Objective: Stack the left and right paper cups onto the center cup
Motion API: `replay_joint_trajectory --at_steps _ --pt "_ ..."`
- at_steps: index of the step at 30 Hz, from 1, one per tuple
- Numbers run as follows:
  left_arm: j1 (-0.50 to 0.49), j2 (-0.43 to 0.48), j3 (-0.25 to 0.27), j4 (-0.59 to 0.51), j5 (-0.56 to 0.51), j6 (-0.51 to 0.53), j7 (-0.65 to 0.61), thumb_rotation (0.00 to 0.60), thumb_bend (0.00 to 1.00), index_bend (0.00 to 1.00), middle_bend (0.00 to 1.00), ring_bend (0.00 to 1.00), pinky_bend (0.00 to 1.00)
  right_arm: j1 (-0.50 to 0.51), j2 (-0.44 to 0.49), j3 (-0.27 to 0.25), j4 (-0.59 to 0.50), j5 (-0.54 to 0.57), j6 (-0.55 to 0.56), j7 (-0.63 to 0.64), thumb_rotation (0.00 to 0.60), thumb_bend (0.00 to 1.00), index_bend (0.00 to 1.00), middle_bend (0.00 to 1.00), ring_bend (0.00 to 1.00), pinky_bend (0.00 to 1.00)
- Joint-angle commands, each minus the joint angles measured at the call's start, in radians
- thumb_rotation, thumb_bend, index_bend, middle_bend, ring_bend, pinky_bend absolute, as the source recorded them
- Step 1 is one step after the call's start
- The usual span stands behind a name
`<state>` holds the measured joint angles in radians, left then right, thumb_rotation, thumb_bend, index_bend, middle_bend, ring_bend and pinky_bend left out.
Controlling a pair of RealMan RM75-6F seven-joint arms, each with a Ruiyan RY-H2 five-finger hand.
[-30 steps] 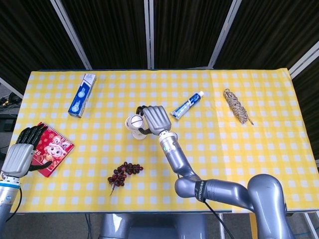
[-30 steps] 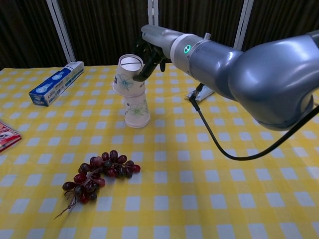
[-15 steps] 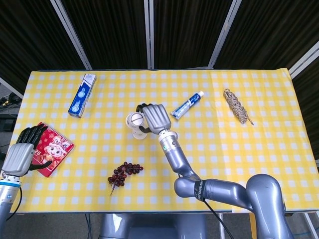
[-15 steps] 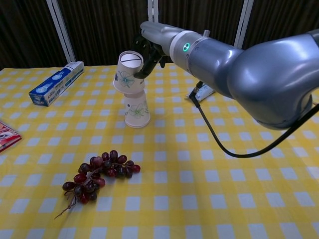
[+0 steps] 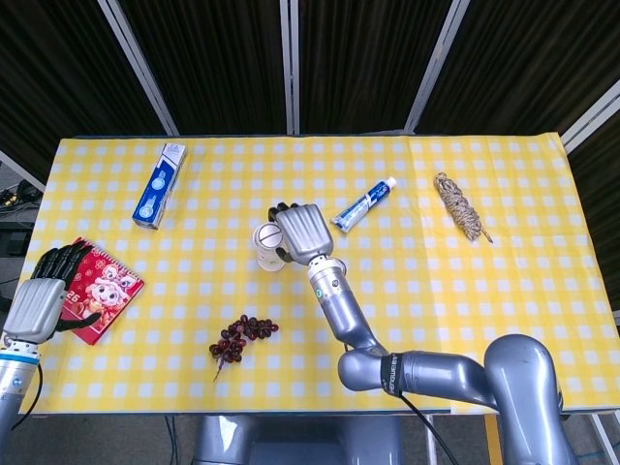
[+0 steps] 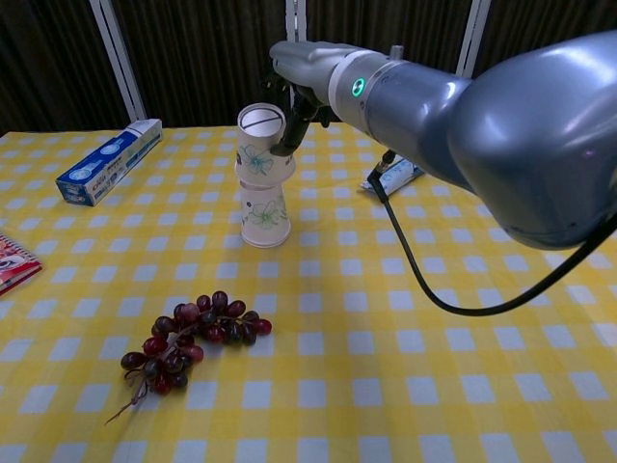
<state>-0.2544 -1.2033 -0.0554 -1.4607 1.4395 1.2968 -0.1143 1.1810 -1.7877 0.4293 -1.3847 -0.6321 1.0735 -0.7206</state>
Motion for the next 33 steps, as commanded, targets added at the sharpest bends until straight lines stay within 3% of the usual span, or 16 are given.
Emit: replay_joint_trajectory --at_steps 1,19,33 --pt "0.000 0.001 0.000 0.000 0.000 0.000 -0.001 0.600 0.11 0.03 0.00 0.00 0.00 0.006 0.003 -0.008 -0.009 0.031 0.009 -0.032 0.600 0.17 0.42 0.35 0.42 0.54" --pt "-0.002 0.002 -0.001 0.006 -0.005 -0.011 -0.011 0.600 0.11 0.03 0.00 0.00 0.00 0.006 0.000 0.015 -0.021 0.032 0.011 0.017 0.600 0.17 0.41 0.33 0.42 0.54" --pt "-0.001 0.006 -0.001 0.002 -0.002 -0.007 -0.016 0.600 0.11 0.03 0.00 0.00 0.00 0.023 -0.019 -0.004 0.008 0.077 0.002 -0.022 0.600 0.16 0.38 0.29 0.38 0.54"
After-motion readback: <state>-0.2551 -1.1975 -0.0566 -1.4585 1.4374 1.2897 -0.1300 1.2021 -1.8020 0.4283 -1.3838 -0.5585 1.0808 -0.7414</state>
